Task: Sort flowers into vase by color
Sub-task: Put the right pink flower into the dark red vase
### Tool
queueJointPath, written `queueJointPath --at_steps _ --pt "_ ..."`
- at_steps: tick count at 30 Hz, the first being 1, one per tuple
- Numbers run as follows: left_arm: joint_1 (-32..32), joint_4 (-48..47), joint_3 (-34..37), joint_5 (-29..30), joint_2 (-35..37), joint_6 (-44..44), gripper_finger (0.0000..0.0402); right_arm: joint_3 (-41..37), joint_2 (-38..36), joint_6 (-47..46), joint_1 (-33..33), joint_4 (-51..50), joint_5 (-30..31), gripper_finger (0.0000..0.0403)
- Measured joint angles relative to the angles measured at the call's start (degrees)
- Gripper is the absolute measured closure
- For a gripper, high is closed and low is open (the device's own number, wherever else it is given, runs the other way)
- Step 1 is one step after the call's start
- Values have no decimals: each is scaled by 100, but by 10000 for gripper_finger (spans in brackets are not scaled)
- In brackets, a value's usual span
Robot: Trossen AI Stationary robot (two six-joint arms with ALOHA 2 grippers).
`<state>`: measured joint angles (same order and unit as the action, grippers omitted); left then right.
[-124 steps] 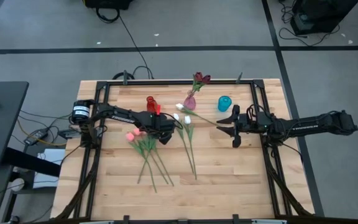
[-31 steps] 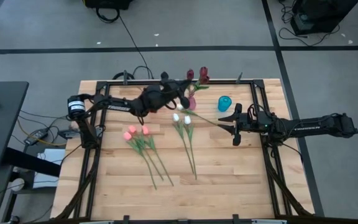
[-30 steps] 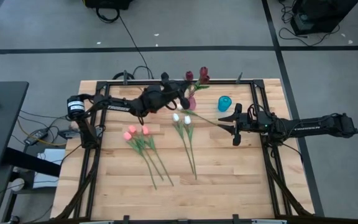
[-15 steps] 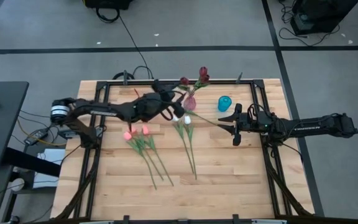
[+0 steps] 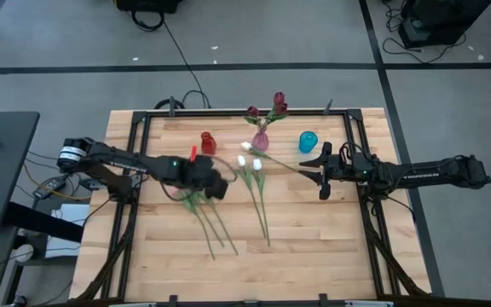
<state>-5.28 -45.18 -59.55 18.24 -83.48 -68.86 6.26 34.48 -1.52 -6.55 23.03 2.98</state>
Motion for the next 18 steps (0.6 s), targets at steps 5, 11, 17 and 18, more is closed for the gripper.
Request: queueJointPath --at_steps 5,11,17,18 --pt "-407 -688 20 -282 4 -1149 196 0 0 7 0 -31 6 270" --pt "-641 -395 285 -680 -88 -1923 217 0 0 18 0 -28 17 270" --pt "-487 501 791 -608 -287 -1996 224 4 15 22 -2 71 15 270" --pt "-438 704 873 -594 -341 -1942 224 4 15 22 -1 73 15 270"
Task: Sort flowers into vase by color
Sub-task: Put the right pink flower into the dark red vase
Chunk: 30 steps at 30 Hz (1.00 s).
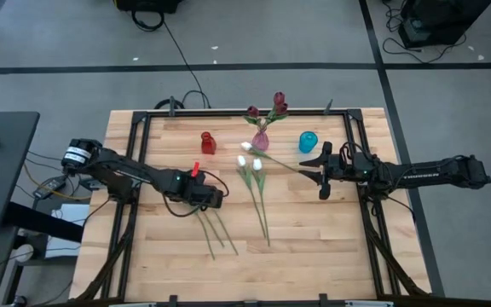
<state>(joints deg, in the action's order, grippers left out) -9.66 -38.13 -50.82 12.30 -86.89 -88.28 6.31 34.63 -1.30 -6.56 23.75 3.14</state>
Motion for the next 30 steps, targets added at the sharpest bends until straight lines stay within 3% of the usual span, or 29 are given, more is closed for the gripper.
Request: queueJointPath --at_steps 3,20,30 --pt "132 510 182 -9 -164 200 224 0 -4 0 1 -1 0 270" --pt "637 670 587 -209 -387 459 229 0 -4 107 -1 14 -2 270" --pt "926 544 495 -512 -398 1084 290 0 -4 107 -1 -14 1 270"
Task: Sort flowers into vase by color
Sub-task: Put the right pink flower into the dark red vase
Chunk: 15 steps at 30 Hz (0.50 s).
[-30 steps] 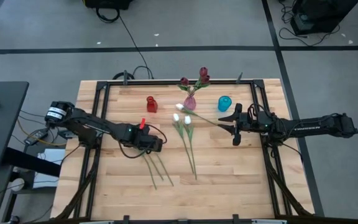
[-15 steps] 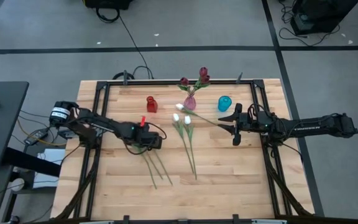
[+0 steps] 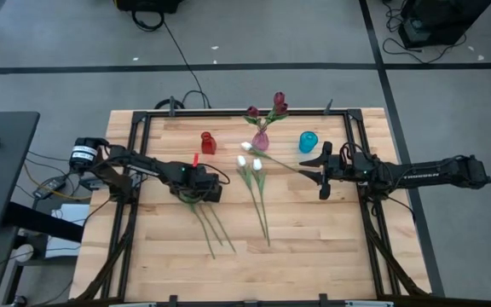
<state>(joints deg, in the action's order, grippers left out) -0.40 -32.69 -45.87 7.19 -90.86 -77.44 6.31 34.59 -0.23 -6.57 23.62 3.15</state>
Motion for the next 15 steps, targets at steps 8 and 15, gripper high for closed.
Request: queueJointPath --at_steps 8,15 --pt "24 87 -111 246 -27 423 375 0 0 0 0 2 7 270" --pt "17 622 -116 55 33 685 393 0 0 34 0 -94 24 270"
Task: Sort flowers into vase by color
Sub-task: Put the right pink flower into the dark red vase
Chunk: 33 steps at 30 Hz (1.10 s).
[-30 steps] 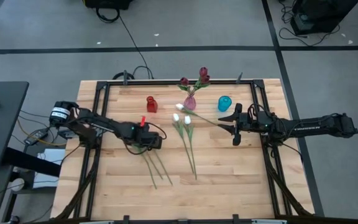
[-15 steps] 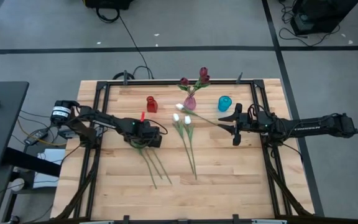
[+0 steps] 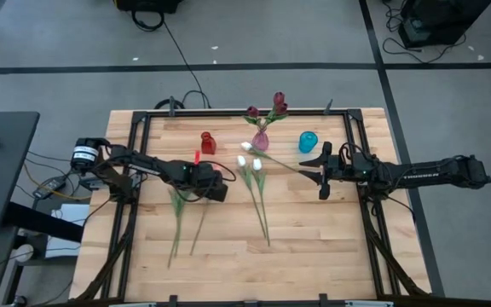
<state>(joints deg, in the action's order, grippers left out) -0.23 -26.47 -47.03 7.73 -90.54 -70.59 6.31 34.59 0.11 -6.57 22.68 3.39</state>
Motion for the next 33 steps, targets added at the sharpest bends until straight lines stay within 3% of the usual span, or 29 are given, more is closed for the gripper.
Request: queueJointPath --at_steps 4,7,14,21,26,33 --pt "-4 434 -6 23 222 171 398 0 0 12 0 -2 3 270" --pt "-4 533 -7 415 499 407 398 0 -4 22 -4 -10 20 270" --pt "-23 691 -11 2137 1611 1740 400 0 -2 117 -4 -43 20 270" --pt "291 1308 -11 3703 2910 4068 400 -2 0 120 -4 -8 44 270" --pt "705 2437 -11 4011 3393 5836 400 -2 4 118 -4 47 50 270" --pt "1361 4108 -14 3689 3407 7105 401 -2 76 99 -4 71 47 270"
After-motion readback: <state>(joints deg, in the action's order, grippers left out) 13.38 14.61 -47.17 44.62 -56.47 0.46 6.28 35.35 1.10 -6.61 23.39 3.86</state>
